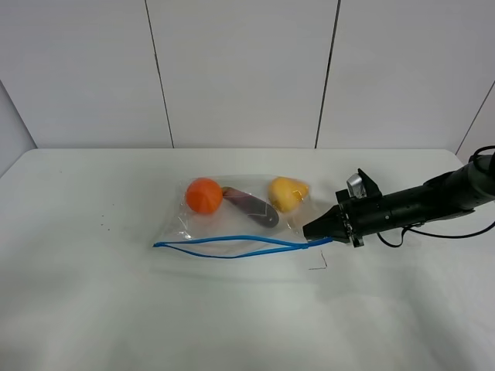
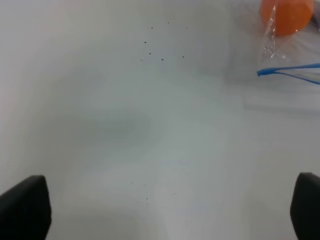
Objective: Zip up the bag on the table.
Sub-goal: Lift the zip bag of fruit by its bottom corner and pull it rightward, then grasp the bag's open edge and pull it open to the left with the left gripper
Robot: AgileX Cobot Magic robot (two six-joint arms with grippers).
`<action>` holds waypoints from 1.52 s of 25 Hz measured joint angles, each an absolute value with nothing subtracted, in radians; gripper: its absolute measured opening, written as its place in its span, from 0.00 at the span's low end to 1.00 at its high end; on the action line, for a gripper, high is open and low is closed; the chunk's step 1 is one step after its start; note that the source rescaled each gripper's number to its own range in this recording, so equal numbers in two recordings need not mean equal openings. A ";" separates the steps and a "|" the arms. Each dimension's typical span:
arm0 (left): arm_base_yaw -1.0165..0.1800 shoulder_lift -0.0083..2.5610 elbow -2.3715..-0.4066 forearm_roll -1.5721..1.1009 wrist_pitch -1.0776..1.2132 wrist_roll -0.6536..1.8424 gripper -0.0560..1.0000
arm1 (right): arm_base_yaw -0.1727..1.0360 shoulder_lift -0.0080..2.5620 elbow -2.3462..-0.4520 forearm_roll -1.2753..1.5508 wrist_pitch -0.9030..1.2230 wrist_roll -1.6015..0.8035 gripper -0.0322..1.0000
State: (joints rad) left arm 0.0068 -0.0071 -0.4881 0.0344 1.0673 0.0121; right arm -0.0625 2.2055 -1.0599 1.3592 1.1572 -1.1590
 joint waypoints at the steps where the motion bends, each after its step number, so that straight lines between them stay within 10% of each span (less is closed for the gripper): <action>1: 0.007 -0.007 -0.488 0.034 1.067 0.012 1.00 | -0.062 2.206 -1.060 1.361 1.172 -1.158 0.03; 38: 0.007 0.059 -0.504 -0.007 1.067 0.077 1.00 | -0.062 2.005 -1.062 1.312 1.199 -1.035 0.03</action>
